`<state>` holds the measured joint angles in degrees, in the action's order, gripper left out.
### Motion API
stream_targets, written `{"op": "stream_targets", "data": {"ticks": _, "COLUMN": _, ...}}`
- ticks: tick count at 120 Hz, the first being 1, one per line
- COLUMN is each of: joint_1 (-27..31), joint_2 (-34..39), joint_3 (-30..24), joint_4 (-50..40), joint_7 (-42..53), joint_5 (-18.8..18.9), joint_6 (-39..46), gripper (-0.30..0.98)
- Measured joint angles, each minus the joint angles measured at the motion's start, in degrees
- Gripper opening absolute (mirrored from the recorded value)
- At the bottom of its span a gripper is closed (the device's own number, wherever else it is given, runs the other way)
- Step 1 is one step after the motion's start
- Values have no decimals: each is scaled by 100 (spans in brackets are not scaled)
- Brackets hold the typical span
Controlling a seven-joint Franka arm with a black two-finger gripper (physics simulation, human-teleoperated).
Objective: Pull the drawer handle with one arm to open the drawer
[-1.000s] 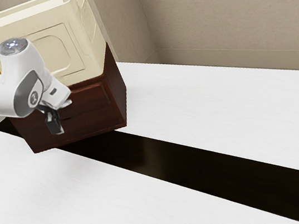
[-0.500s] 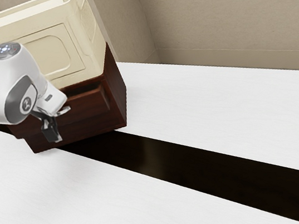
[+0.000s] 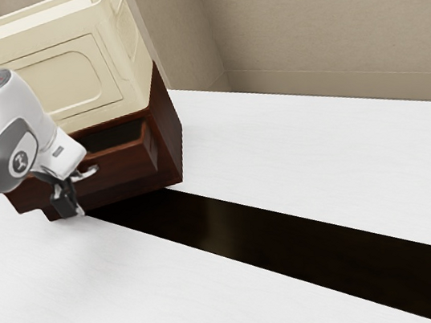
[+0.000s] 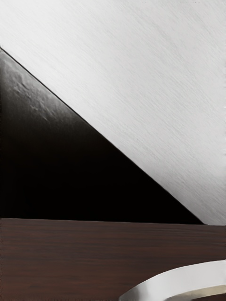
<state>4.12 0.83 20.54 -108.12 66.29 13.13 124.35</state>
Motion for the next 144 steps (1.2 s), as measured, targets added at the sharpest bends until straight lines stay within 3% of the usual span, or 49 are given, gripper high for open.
{"op": "stream_targets", "data": {"ticks": 37, "joint_1": -194, "joint_2": 540, "joint_3": 17, "joint_4": -506, "joint_7": 1, "joint_5": 138, "joint_6": -28, "gripper": 66}}
{"op": "stream_targets", "data": {"ticks": 144, "joint_1": -320, "joint_2": 1178, "joint_3": 238, "joint_4": -1092, "joint_7": -9, "joint_5": 215, "joint_6": -84, "gripper": 65}}
